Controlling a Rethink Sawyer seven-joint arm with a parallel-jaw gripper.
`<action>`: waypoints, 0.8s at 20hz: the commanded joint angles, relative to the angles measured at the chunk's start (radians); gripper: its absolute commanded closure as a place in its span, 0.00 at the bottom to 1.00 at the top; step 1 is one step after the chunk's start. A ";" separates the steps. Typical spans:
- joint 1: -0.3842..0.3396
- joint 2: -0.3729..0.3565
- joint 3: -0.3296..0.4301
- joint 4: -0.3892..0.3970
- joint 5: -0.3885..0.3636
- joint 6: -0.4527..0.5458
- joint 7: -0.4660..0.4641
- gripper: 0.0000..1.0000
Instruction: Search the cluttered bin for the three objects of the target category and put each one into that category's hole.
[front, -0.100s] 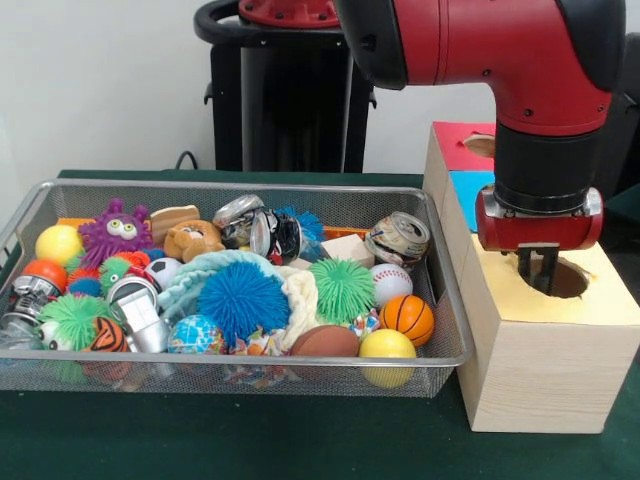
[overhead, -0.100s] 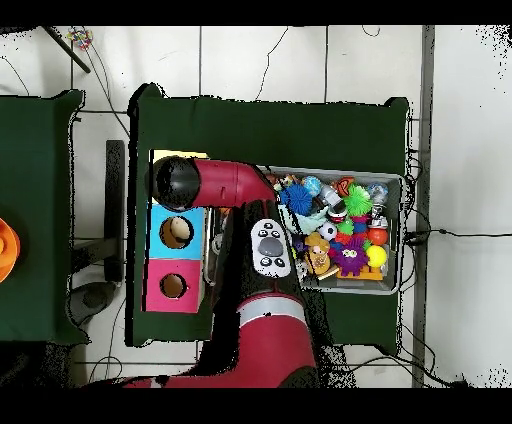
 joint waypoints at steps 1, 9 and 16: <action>-0.076 -0.022 0.114 0.083 0.014 0.164 -0.010 1.00; -0.030 -0.048 0.066 0.095 -0.011 0.176 0.073 1.00; 0.032 -0.038 0.016 0.107 -0.014 0.188 0.155 1.00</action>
